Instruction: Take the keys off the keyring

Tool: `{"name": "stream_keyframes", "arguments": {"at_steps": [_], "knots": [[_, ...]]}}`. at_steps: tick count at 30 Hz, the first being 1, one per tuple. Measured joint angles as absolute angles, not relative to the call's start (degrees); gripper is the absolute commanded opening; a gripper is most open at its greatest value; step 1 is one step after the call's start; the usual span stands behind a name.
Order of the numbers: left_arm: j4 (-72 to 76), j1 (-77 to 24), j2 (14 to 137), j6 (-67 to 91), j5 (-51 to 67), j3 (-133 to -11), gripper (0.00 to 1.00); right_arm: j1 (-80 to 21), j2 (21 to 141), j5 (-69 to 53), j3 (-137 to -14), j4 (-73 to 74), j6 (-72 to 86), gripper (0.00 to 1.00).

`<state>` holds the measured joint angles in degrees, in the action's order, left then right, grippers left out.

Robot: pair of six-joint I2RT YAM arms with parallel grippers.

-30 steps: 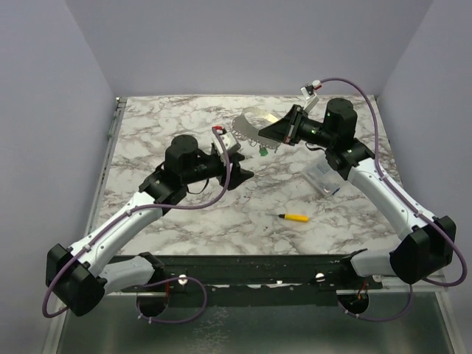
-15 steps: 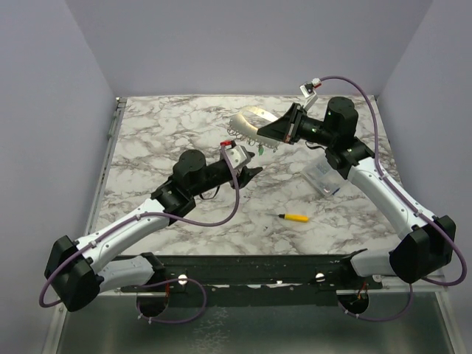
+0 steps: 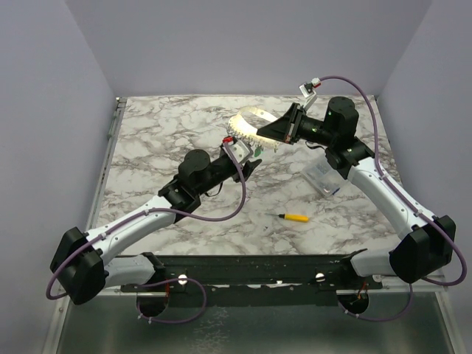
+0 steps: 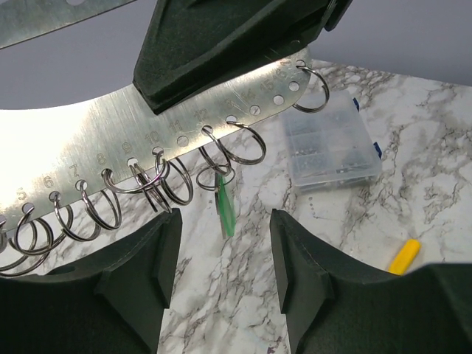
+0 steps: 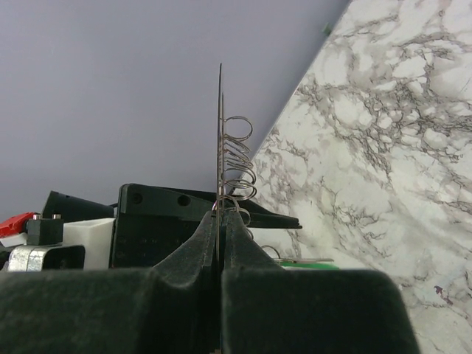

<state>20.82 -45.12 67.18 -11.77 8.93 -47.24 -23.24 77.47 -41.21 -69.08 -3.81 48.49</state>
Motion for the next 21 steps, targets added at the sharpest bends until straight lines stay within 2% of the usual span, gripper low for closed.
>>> {"name": "stream_keyframes", "arguments": {"at_steps": [7,15,21], "knots": [[22.72,-45.12,69.78,-9.91,8.1,-47.24,0.57,-23.24,77.49,-41.21,-69.08,-3.81,48.58,0.01],[24.25,-45.15,71.22,-7.42,7.84,-47.24,0.51,-23.22,77.84,-41.21,-69.08,-3.81,48.62,0.01],[25.32,-45.15,71.44,-5.85,7.22,-47.24,0.6,-23.22,77.97,-41.21,-69.08,-3.79,48.62,0.0]]}}
